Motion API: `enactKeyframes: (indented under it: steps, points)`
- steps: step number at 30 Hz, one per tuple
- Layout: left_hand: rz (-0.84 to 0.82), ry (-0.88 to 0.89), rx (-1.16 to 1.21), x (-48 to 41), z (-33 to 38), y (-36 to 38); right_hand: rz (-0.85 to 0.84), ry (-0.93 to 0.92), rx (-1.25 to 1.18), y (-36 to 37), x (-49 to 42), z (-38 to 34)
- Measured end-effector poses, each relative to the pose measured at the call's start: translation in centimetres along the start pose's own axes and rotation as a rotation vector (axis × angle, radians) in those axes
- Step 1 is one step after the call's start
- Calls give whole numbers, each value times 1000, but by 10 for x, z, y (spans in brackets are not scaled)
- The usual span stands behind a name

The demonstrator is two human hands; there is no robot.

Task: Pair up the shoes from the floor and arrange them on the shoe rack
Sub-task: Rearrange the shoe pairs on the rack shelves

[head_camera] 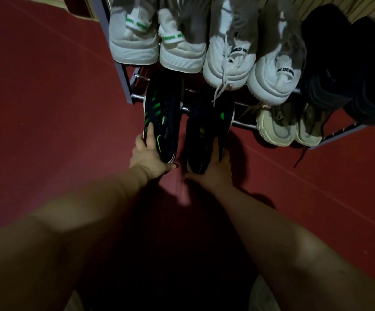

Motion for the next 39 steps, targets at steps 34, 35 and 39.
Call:
enactKeyframes:
  steps: [34, 35, 39]
  points:
    - [134, 147, 27, -64, 62, -67, 263, -178, 25, -51, -71, -75]
    - [100, 141, -1, -67, 60, -67, 210, -155, 23, -50, -73, -76]
    - [77, 166, -95, -67, 43, -65, 136, -147, 21, -39, -67, -59]
Point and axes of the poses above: each hand's wrist, its own x-axis away from the middle knuckle, its own y-axis out of the palm, z = x × y, the point moved 4 cm from there along -x, towards the middle knuckle, and after that the axes turned 5 degrees about -z, right-handed, at the moved point
